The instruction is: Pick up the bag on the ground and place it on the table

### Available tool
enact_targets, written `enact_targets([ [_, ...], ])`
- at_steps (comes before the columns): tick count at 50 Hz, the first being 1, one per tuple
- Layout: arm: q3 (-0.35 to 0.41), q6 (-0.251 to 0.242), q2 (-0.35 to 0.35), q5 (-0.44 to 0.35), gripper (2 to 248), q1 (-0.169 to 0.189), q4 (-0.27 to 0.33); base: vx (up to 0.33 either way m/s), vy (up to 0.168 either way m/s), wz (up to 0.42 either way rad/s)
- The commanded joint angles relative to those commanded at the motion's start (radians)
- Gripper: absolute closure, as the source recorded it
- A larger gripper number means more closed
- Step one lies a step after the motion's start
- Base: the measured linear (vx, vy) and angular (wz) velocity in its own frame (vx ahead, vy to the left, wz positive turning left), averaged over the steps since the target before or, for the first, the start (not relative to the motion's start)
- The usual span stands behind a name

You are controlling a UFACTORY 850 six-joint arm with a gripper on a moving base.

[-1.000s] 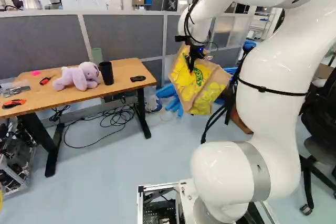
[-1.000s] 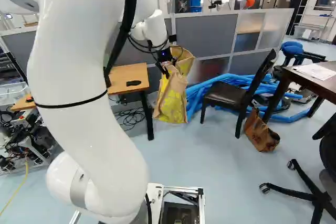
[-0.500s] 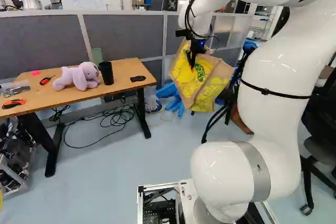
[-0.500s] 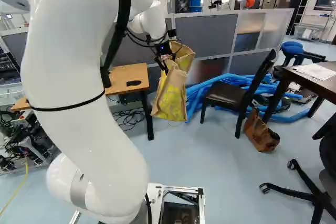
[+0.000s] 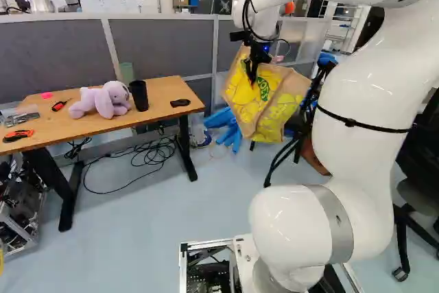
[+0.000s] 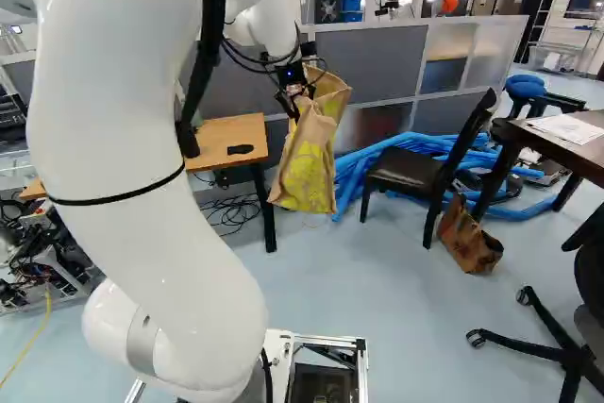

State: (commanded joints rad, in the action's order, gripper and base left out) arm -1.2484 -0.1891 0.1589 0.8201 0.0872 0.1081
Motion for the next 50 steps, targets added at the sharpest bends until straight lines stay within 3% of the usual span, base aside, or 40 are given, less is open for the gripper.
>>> enact_targets([
  [50, -0.11, 0.0, -0.037, 0.188, 227, -0.006, 0.0, 0.0, 0.0, 0.0],
])
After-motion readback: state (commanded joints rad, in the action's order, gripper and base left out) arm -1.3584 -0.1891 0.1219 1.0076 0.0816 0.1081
